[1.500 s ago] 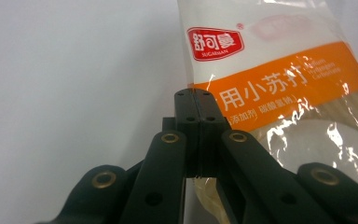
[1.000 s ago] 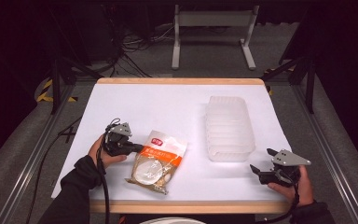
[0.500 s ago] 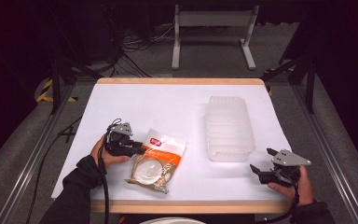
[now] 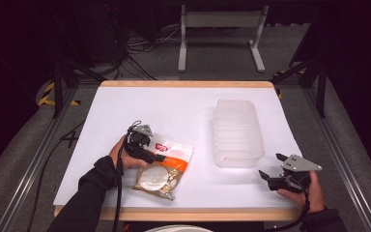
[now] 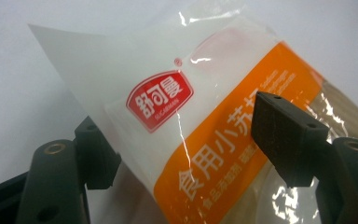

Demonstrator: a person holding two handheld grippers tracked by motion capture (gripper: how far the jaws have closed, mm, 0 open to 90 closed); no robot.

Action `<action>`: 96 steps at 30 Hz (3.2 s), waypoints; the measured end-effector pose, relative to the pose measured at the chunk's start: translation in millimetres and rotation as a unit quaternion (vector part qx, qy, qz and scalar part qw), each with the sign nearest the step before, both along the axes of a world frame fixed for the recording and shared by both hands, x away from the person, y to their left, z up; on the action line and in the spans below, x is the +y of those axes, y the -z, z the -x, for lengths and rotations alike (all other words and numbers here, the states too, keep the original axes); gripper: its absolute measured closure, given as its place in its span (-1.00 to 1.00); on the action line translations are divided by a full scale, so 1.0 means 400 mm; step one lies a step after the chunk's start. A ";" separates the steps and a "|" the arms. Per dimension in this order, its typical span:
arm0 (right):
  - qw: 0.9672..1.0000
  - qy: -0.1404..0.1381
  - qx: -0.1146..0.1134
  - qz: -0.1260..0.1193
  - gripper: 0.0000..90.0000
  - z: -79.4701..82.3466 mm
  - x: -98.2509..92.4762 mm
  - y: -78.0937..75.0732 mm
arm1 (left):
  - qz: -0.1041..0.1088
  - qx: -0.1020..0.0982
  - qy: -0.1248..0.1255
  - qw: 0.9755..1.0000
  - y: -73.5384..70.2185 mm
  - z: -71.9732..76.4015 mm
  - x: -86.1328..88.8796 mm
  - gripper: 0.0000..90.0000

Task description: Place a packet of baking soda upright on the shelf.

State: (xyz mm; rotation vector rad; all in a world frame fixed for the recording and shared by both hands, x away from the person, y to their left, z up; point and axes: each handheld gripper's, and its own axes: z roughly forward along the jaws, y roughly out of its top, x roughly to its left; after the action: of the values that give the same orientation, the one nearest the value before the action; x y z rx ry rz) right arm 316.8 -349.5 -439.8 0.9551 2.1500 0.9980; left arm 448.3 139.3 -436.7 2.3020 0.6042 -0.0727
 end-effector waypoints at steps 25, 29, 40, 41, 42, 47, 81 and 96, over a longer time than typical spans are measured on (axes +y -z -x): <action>1.000 -0.001 0.000 -0.003 -0.71 0.001 -0.002 0.000 | 0.037 -0.020 0.026 0.999 -0.037 0.015 -0.009 0.99; 1.000 0.001 -0.002 -0.005 -0.71 0.003 -0.004 -0.002 | 0.066 -0.054 0.029 0.996 -0.082 0.055 0.010 0.99; 1.000 0.007 -0.010 -0.010 -0.71 0.005 -0.007 -0.008 | 0.117 -0.123 0.020 0.985 -0.175 0.122 0.037 0.99; 1.000 0.007 -0.010 -0.010 -0.71 0.005 -0.007 -0.008 | 0.121 -0.131 0.016 0.984 -0.180 0.126 0.040 0.99; 1.000 0.008 -0.009 -0.009 -0.71 0.004 -0.007 -0.007 | 0.127 -0.140 0.010 0.982 -0.189 0.132 0.045 0.99; 1.000 0.008 -0.010 -0.009 -0.71 0.005 -0.008 -0.008 | 0.134 -0.153 0.005 0.979 -0.204 0.144 0.051 0.99; 1.000 0.012 -0.015 -0.013 -0.70 0.004 -0.013 -0.008 | 0.199 -0.227 -0.022 0.953 -0.272 0.145 -0.029 0.99; 1.000 0.013 -0.017 -0.017 -0.70 0.005 -0.016 -0.010 | 0.214 -0.230 -0.014 0.949 -0.289 0.125 -0.077 0.99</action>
State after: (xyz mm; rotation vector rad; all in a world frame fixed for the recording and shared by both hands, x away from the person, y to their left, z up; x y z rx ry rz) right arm 314.7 -355.8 -435.9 0.9715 2.0939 1.0343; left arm 398.1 108.7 -321.0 1.7994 0.3362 0.3124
